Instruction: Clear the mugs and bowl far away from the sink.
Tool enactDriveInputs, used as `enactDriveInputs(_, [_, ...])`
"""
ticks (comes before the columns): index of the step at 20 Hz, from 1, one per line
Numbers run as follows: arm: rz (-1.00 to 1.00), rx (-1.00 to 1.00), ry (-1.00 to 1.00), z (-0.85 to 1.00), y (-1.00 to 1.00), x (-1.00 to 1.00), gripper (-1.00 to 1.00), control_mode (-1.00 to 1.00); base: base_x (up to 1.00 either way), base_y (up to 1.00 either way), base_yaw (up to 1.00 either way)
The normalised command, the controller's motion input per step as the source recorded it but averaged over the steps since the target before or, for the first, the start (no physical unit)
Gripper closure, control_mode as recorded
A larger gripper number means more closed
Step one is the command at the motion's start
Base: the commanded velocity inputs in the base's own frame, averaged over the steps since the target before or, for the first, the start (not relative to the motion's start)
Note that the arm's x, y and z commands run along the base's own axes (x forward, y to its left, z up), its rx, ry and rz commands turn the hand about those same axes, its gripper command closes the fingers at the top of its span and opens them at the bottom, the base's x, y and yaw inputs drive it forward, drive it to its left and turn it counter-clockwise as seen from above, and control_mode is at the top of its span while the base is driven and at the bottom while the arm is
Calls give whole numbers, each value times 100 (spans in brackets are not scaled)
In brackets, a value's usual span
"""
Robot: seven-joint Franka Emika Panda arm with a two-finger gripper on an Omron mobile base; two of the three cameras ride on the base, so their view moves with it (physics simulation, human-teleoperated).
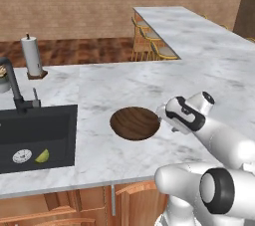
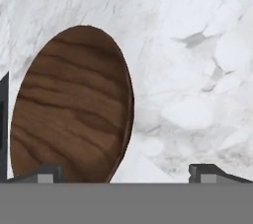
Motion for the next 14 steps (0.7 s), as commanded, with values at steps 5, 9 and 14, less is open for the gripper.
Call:
enactDriveInputs(5, [-4, 0, 0, -19, 8, 21, -100, -100, 0, 0, 0])
enactDriveInputs(9, [-3, 0, 0, -18, 0, 6, -100, -100, 0, 0, 0])
enactDriveInputs(14, [-3, 0, 0, -16, 0, 5, -100, -100, 0, 0, 0])
